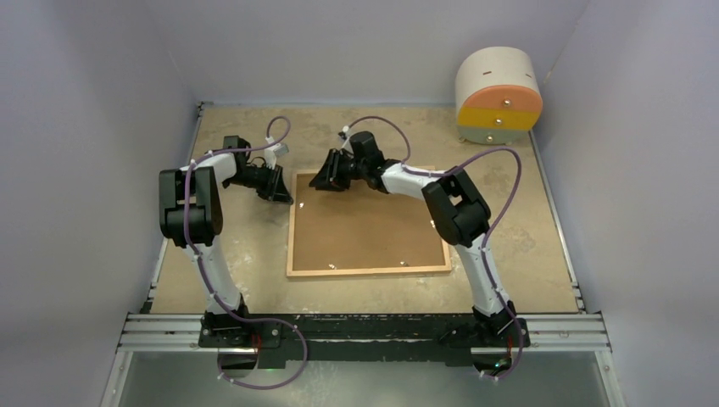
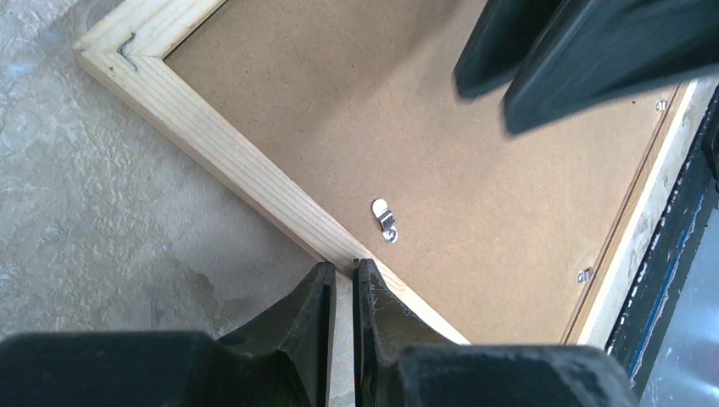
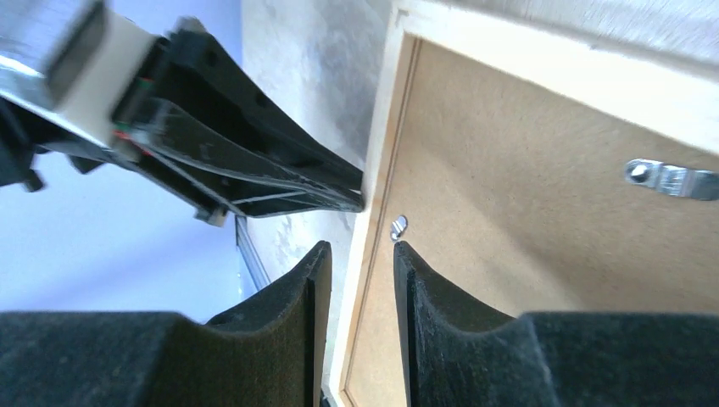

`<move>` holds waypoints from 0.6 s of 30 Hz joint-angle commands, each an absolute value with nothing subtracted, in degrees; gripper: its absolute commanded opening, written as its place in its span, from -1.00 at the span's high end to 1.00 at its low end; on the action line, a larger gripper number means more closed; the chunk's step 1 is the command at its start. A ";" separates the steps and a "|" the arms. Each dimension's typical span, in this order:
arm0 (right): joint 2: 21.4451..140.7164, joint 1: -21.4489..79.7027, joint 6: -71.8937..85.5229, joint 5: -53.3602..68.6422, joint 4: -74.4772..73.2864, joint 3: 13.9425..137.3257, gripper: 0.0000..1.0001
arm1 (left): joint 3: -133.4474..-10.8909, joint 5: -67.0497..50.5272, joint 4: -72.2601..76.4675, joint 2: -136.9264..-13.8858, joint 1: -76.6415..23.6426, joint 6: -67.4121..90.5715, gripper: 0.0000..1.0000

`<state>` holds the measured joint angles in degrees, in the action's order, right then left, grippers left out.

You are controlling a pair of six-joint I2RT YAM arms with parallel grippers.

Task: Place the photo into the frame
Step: Install the photo frame at the center of the board.

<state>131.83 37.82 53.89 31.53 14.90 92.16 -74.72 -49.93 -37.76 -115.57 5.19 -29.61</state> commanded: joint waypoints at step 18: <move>135.41 40.78 52.24 31.33 13.10 94.99 0.35 | -72.49 -45.23 -36.21 -115.53 4.27 -33.27 1.00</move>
<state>135.11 39.83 53.08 31.86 15.00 92.77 -74.13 -49.89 -37.12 -115.07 5.17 -29.61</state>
